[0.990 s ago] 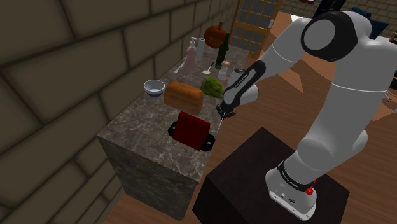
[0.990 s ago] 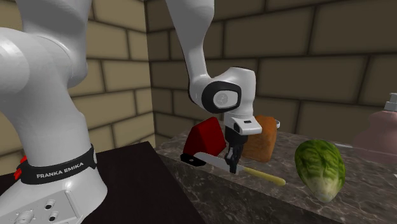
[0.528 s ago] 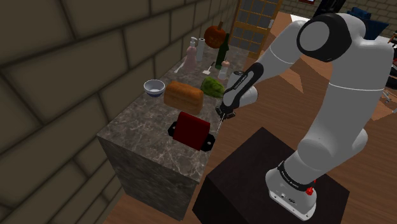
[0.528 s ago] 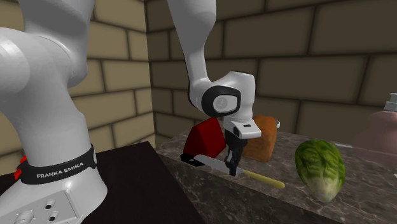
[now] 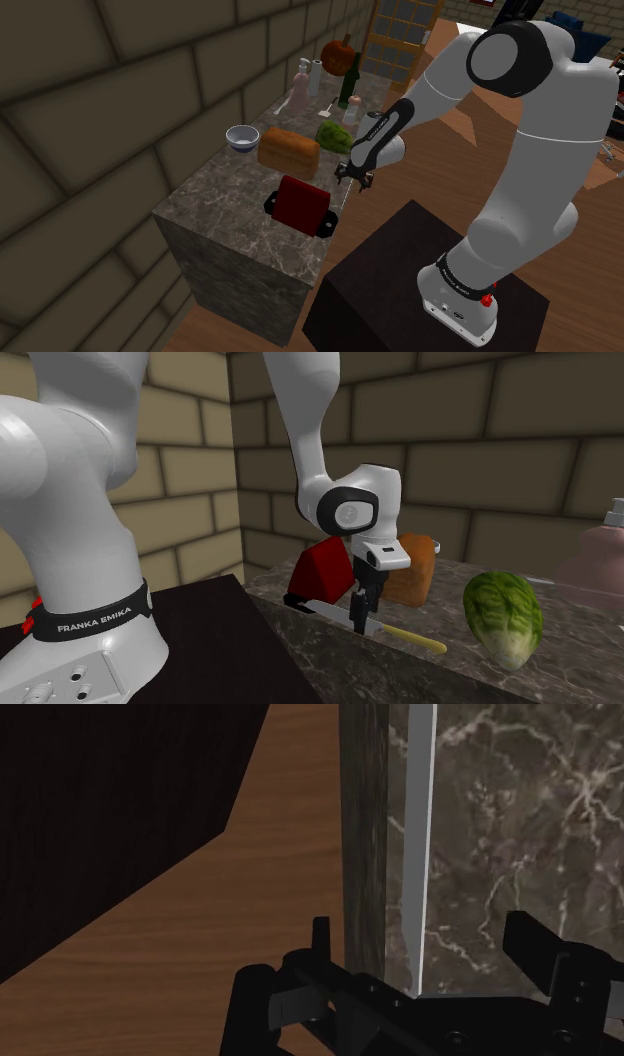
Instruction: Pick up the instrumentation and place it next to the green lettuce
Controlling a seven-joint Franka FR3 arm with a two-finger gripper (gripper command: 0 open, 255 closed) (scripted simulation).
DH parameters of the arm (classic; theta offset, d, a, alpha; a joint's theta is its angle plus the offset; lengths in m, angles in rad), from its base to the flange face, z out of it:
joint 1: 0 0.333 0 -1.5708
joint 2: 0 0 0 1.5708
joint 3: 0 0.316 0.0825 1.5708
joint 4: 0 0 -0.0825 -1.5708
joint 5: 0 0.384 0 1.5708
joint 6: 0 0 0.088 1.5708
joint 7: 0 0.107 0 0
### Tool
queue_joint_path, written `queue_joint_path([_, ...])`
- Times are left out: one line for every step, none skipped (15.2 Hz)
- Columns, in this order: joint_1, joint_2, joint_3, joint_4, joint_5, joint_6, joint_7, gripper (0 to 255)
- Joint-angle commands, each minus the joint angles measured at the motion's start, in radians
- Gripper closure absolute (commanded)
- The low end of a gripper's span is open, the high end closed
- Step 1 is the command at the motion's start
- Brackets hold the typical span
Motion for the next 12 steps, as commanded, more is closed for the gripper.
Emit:
queue_joint_path([-0.003,-0.039,0.003,-0.009,0.003,-0.030,-0.002,0])
queue_joint_path([-0.006,-0.078,0.007,-0.018,0.006,-0.061,-0.004,0])
queue_joint_path([-0.009,-0.116,0.009,-0.024,0.009,-0.092,-0.007,0])
queue_joint_path([-0.011,-0.146,0.011,-0.028,0.012,-0.118,-0.009,0])
queue_joint_path([-0.010,-0.146,0.011,-0.028,0.013,-0.118,-0.009,0])
queue_joint_path([-0.010,-0.146,0.011,-0.028,0.013,-0.118,-0.009,0])
queue_joint_path([-0.010,-0.146,0.011,-0.028,0.013,-0.118,-0.009,0])
queue_joint_path([-0.010,-0.146,0.011,-0.028,0.013,-0.118,-0.009,0])
queue_joint_path([-0.010,-0.146,0.011,-0.028,0.013,-0.118,-0.009,0])
queue_joint_path([-0.010,-0.146,0.011,-0.028,0.013,-0.118,-0.009,0])
queue_joint_path([-0.010,-0.146,0.011,-0.028,0.013,-0.118,-0.009,0])
queue_joint_path([-0.010,-0.146,0.011,-0.028,0.013,-0.118,-0.009,0])
